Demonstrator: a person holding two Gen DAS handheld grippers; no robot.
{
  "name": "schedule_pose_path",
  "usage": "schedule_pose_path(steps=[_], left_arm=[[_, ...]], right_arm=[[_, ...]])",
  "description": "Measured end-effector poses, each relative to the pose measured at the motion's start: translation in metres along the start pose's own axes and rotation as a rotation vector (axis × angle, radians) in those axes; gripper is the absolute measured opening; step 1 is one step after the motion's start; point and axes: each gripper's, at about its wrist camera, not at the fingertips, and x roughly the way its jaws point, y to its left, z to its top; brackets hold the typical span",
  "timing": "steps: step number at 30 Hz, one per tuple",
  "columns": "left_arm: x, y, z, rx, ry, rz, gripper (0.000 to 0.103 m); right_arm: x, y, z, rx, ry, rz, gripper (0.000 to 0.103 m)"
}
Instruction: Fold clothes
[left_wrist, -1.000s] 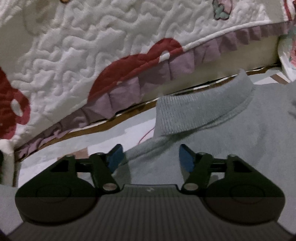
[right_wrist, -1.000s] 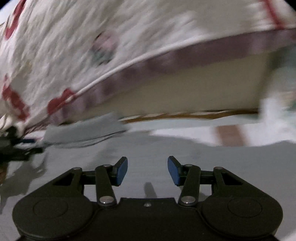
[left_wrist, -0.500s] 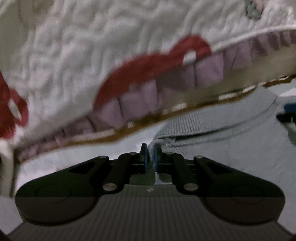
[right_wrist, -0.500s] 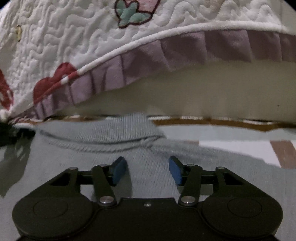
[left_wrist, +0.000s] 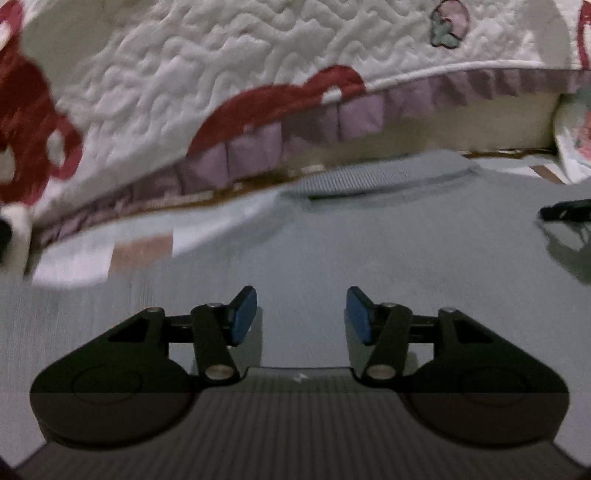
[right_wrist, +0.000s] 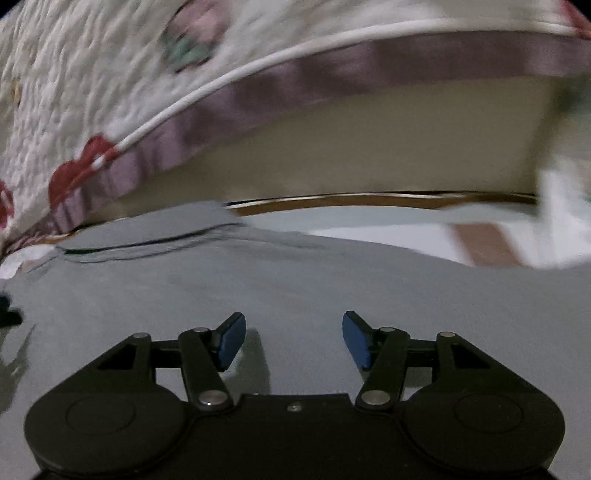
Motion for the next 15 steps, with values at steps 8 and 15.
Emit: schedule_pose_path(steps=[8,15], left_arm=[[-0.039,0.005,-0.052,0.096,0.092,0.01,0.059],[-0.053,0.021,-0.064,-0.148,0.137,0.026,0.062]], right_arm=[[-0.122,-0.125,-0.077,0.361,-0.008,0.064,0.064],[-0.145,-0.13,-0.118,0.486,0.015,0.164,0.065]])
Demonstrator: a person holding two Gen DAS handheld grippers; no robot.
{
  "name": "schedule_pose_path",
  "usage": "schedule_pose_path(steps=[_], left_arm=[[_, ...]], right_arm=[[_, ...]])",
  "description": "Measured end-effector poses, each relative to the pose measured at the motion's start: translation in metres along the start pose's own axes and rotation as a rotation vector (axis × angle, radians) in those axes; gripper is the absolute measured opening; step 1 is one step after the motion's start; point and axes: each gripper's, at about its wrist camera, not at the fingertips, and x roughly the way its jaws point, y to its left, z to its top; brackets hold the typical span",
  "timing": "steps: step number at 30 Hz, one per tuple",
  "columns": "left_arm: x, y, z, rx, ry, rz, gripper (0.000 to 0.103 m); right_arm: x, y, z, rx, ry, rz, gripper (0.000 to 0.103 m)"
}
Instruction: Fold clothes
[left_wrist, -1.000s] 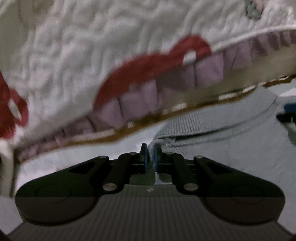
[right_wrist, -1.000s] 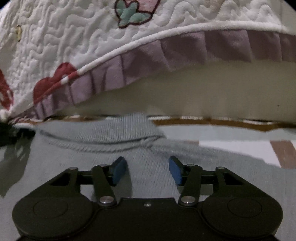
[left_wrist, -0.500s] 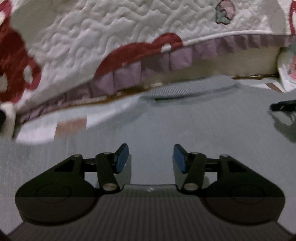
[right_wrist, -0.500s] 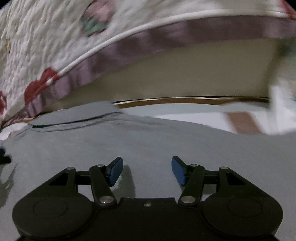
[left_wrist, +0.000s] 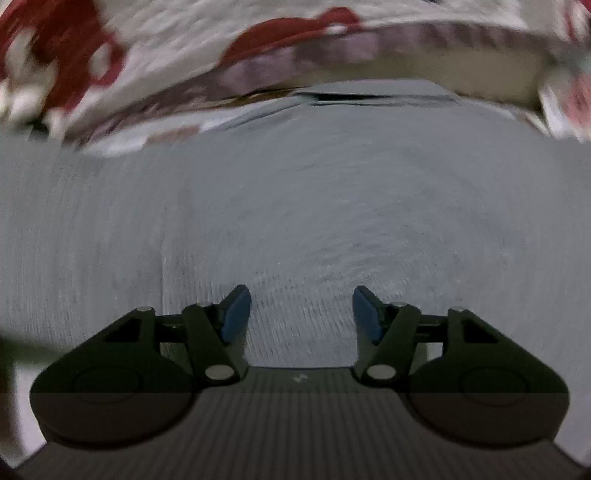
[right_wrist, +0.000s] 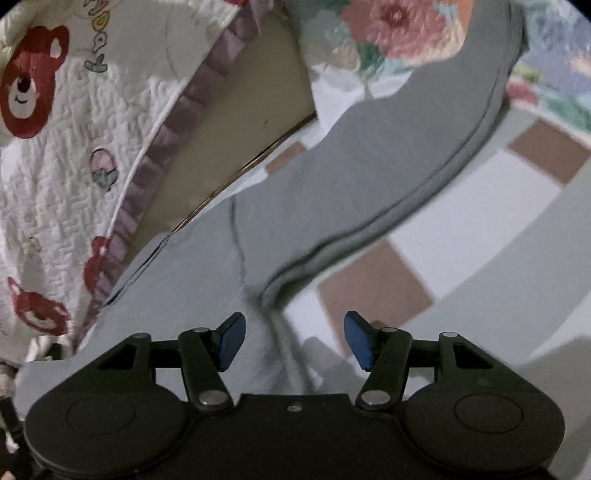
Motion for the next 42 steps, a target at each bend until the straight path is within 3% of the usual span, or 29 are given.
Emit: schedule_pose_path(steps=[4,5,6,7,9,12,13,16,18,20,23,26,29,32,36,38,42], left_arm=[[-0.013,-0.004,-0.008,-0.016,0.017,-0.006,0.062],[-0.017,-0.004,-0.012,-0.015,0.025,-0.014,0.062],[-0.022,-0.003,-0.017,-0.001,0.036,-0.021,0.062],[-0.027,-0.003,-0.022,0.037,0.045,-0.013,0.063],[-0.036,-0.002,-0.032,0.117,0.063,0.009,0.063],[-0.049,0.009,-0.05,0.212,0.063,0.095,0.063],[-0.051,0.017,-0.054,0.189,0.08,0.103,0.065],[-0.062,0.043,-0.06,0.068,0.074,0.091,0.065],[-0.074,0.057,-0.055,0.019,0.004,0.119,0.065],[-0.09,0.073,-0.046,-0.041,-0.096,0.157,0.065],[-0.127,0.096,-0.028,-0.194,-0.32,0.232,0.065],[-0.156,0.121,-0.01,-0.316,-0.447,0.343,0.065],[-0.182,0.152,0.011,-0.416,-0.516,0.408,0.065],[-0.2,0.196,0.028,-0.522,-0.509,0.425,0.065],[-0.189,0.27,0.048,-0.691,-0.406,0.313,0.065],[-0.186,0.296,0.048,-0.743,-0.375,0.335,0.065],[-0.18,0.33,0.048,-0.827,-0.423,0.405,0.065]], right_arm=[[0.022,0.029,-0.011,-0.008,0.0,-0.055,0.072],[0.028,0.041,-0.012,-0.083,0.015,-0.089,0.064],[0.034,0.055,-0.013,-0.186,0.038,-0.127,0.028],[0.036,0.061,-0.013,-0.237,0.046,-0.161,0.007],[0.038,0.066,-0.014,-0.296,0.05,-0.228,0.009],[0.029,0.053,-0.009,-0.214,0.005,-0.272,0.009],[0.027,0.05,-0.009,-0.205,-0.01,-0.288,0.011],[0.024,0.071,-0.012,-0.281,-0.044,-0.394,0.034],[0.019,0.097,-0.014,-0.388,-0.097,-0.482,0.04],[0.013,0.114,-0.014,-0.427,-0.141,-0.462,0.041],[0.005,0.134,-0.012,-0.416,-0.167,-0.342,0.046],[0.005,0.155,-0.019,-0.429,-0.136,-0.252,0.046],[0.006,0.176,-0.034,-0.467,-0.092,-0.187,0.046],[0.011,0.192,-0.046,-0.513,-0.042,-0.132,0.046],[0.019,0.212,-0.06,-0.559,0.014,-0.088,0.046],[0.025,0.222,-0.064,-0.575,0.033,-0.071,0.046],[0.032,0.233,-0.072,-0.596,0.047,-0.058,0.05]])
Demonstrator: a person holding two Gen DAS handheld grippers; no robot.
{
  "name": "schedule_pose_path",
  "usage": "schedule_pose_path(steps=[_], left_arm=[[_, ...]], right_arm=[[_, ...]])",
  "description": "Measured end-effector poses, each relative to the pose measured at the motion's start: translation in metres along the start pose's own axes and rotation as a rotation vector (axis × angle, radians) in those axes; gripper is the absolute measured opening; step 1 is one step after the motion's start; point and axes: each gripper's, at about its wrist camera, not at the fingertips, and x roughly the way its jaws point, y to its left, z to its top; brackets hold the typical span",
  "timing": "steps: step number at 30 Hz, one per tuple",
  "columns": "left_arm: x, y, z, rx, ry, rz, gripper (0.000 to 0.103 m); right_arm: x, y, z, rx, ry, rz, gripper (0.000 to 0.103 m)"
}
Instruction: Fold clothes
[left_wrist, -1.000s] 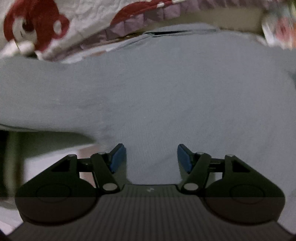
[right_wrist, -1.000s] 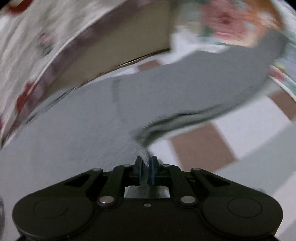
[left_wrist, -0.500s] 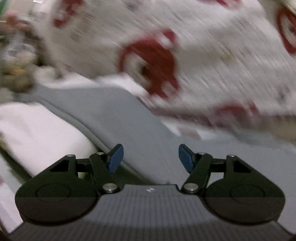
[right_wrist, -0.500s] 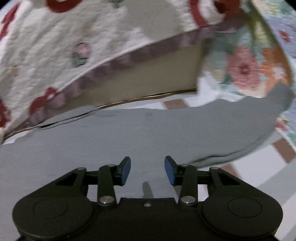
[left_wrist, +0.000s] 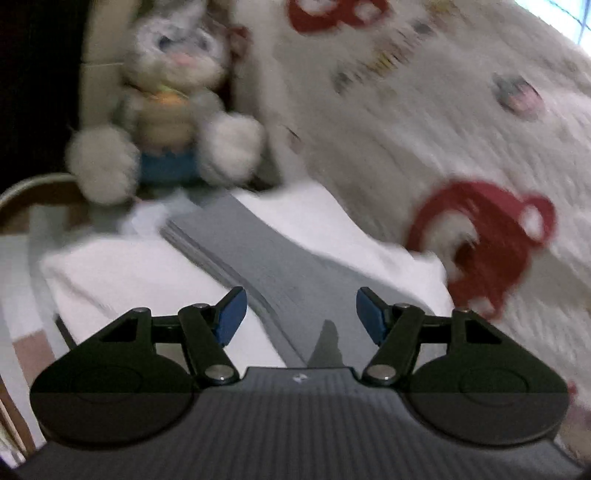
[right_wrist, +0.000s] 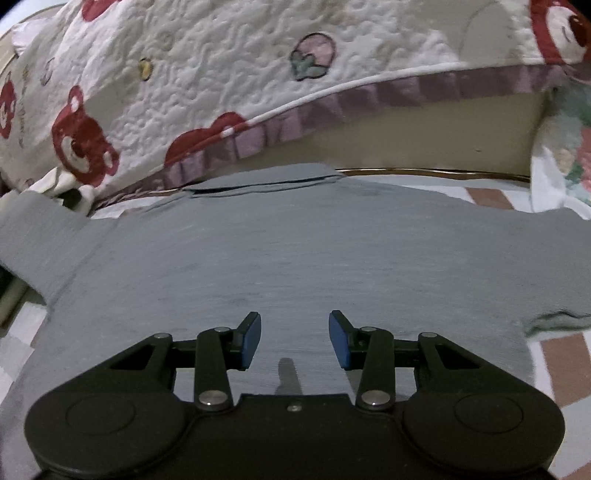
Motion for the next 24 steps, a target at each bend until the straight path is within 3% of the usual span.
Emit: schedule_pose_path(steps=[4,8,10,11,13,15,19,21,24], left_arm=[[0.024,0.024,-0.002,-0.155,0.113,-0.06,0.066],[0.033,0.019,0.001,-0.158,0.082,-0.089,0.07],[0.038,0.009,0.001,-0.128,0.078,-0.057,0.069],[0.037,0.001,-0.002,-0.084,0.069,-0.044,0.066],[0.031,-0.01,-0.008,0.035,0.059,-0.002,0.019],[0.023,-0.022,-0.017,0.149,0.005,0.027,0.014],[-0.008,-0.053,-0.046,0.372,-0.181,0.064,0.011],[-0.033,-0.083,-0.066,0.527,-0.239,-0.008,0.011],[-0.073,-0.142,-0.105,0.726,-0.277,-0.195,0.011]], right_arm=[[0.006,0.004,-0.007,0.013,0.015,0.007,0.05],[0.012,-0.001,-0.016,0.021,0.035,0.003,0.05],[0.016,-0.003,-0.019,0.024,0.047,-0.003,0.05],[0.017,-0.005,-0.021,0.027,0.049,-0.006,0.05],[0.02,-0.009,-0.022,0.04,0.051,-0.008,0.05],[0.022,-0.012,-0.024,0.051,0.052,-0.01,0.05],[0.023,-0.015,-0.026,0.06,0.054,-0.007,0.05],[0.023,-0.015,-0.027,0.057,0.056,-0.006,0.05],[0.024,-0.018,-0.028,0.065,0.055,-0.002,0.05]])
